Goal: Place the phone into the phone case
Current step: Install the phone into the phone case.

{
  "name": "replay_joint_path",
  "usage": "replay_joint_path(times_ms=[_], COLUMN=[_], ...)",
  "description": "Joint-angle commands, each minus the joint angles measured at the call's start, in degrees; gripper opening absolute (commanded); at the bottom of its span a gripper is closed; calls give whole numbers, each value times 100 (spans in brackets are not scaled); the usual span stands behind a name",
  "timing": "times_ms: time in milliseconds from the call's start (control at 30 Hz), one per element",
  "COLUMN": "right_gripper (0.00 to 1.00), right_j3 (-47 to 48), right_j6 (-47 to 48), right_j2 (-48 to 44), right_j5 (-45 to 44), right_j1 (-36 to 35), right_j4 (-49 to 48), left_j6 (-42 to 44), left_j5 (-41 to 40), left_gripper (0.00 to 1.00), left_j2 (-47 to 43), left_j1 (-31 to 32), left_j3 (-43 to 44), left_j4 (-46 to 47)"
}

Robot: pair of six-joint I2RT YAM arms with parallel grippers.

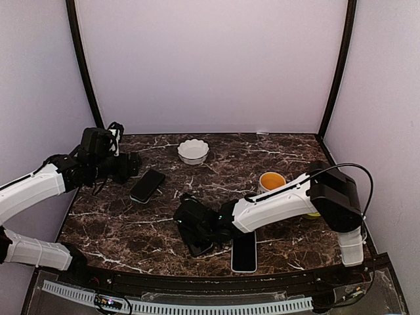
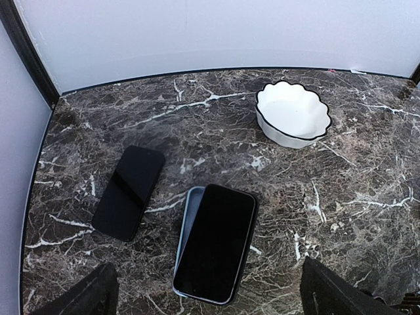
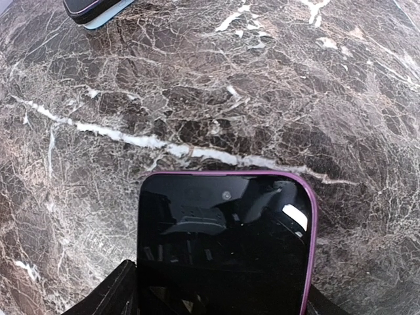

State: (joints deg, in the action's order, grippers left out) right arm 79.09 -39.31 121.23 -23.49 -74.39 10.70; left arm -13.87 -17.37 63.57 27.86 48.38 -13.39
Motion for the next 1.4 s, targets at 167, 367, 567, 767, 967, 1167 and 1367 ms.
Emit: replay_joint_path(times_ms=[167,367,567,767,967,1167,1367], right_gripper=[67,80,91,98,98,98,95], right_j3=[21,178,344,408,410,452,61], right_j6=[-64,-29,43,96,115,120,-184], right_j2=[62,-16,-162,-319,-376,-513,-1218], right_j5=[-28,-121,-236,-323,-258,-284,-129], right_j1=[-36,-40,-38,-23,21,34,43], right_j4=[265,406,622,783,826,990,1278], left_j6=[49,51,51,86,125,152,273], left_j5=[39,42,71,111,238,291,834], left_gripper=[99,99,99,99,99,99,99], left_j2=[-21,-7,-9,-7,23,42,86], left_j1=[-43,-43,-50,-52,-50,-49,-44], left_j3=[-35,-40,-39,-39,-48,-48,-68], left_j4=[56,56,64,80,112,110,197])
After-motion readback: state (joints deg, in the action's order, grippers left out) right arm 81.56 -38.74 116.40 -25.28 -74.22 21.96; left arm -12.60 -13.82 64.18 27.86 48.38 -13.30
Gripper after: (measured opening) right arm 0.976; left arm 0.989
